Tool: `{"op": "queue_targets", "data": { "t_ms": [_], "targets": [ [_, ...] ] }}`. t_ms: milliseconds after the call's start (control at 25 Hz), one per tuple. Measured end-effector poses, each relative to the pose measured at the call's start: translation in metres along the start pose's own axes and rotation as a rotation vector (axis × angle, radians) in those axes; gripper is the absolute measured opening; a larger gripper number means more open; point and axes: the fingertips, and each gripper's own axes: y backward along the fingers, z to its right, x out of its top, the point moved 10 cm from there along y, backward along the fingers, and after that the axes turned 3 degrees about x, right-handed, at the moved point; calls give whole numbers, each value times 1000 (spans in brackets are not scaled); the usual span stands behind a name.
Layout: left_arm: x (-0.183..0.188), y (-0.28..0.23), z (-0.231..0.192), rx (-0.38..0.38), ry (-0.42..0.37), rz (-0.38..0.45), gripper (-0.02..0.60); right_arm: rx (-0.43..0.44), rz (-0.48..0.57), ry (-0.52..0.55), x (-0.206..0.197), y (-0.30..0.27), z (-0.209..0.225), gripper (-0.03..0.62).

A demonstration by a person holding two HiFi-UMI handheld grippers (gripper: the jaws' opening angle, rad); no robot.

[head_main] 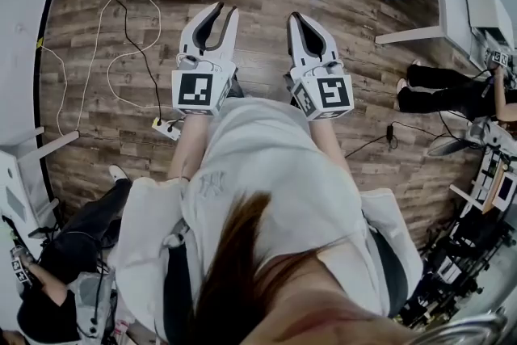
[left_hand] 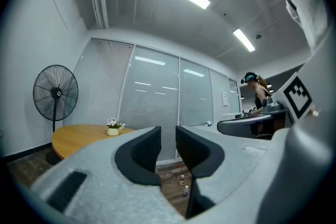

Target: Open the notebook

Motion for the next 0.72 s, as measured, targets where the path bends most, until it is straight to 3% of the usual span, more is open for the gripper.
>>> {"op": "queue_targets", "data": {
  "t_ms": [320, 720],
  "targets": [
    [15, -49, -60, -50, -7, -3, 100, -49, -3, -14, 17, -61, 3, 2],
    [1, -80, -99, -93, 21, -37, 97, -98, -26, -28, 5, -104, 3, 2]
  ]
}}
